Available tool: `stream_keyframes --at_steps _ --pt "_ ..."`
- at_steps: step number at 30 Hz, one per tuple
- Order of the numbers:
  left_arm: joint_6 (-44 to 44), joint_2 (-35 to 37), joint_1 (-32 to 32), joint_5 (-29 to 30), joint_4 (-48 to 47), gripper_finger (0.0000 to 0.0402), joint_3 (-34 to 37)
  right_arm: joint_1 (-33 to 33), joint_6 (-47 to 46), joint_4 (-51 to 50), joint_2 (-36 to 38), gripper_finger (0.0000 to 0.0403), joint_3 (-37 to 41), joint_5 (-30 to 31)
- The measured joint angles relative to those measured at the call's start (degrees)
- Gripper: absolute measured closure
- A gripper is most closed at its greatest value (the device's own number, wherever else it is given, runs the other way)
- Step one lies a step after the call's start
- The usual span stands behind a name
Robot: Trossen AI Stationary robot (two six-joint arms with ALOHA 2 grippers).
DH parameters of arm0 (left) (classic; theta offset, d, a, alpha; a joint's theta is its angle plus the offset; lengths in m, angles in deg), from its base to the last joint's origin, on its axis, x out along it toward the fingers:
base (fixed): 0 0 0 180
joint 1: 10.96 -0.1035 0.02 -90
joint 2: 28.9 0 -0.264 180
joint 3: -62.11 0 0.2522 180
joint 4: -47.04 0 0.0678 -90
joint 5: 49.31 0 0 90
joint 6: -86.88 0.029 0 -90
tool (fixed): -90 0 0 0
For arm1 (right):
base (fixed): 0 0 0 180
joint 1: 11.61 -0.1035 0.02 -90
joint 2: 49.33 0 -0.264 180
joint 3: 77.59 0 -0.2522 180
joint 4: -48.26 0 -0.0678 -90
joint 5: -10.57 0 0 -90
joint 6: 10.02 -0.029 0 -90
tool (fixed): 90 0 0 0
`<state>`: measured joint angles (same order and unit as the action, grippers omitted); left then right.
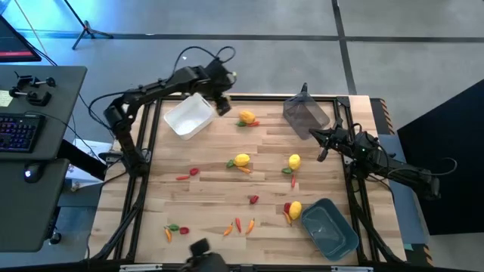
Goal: Sort produce into baskets
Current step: Put the lemon into the black bin
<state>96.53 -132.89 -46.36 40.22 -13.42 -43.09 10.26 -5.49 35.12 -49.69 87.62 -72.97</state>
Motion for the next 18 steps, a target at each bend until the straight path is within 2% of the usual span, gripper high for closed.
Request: stream_keyframes --at_steps 8,18 --pt "-0.8 -9.9 3.8 -8.0 14.1 0.0218 -8.6 0.0 0.0 0.0 0.0 0.0403 0.0 0.0" --pt "-8.1 -16.2 8.6 -8.8 34.1 0.022 -10.6 0.0 0.0 0.0 0.0 0.0403 0.0 0.0"
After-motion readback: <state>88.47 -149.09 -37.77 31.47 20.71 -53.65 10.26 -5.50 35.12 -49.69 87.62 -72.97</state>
